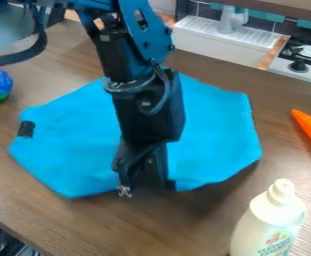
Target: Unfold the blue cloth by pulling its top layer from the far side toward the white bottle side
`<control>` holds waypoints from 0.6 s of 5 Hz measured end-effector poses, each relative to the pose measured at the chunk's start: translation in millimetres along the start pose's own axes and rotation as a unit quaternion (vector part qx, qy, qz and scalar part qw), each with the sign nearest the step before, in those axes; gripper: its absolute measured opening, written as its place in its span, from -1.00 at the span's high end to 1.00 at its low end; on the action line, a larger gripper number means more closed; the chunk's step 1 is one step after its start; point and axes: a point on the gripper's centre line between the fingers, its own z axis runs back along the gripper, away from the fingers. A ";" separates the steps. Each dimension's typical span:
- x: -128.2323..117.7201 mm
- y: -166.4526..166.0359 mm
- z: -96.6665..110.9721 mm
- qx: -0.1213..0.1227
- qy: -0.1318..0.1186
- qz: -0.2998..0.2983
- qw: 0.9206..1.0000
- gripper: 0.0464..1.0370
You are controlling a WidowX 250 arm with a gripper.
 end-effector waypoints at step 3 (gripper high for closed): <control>8.9 3.4 12.0 0.037 -0.032 -0.046 0.998 0.13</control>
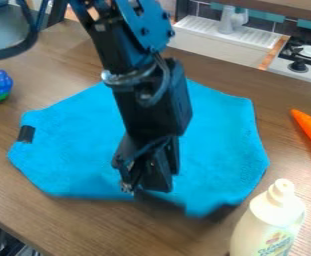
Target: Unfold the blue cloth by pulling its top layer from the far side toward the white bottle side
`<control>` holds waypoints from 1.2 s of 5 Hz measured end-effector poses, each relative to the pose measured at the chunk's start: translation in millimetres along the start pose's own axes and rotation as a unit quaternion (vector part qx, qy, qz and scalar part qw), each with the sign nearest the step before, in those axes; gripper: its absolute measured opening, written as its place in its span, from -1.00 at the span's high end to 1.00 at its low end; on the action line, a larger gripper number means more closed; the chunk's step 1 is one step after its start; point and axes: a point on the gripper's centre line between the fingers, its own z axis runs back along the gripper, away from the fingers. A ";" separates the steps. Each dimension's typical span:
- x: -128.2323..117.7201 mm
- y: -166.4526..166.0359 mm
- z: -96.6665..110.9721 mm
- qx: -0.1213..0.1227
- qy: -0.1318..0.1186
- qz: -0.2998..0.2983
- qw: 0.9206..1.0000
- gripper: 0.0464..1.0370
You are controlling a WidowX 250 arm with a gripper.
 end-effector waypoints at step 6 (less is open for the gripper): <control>-55.1 128.9 130.1 0.206 0.086 0.085 0.971 -0.93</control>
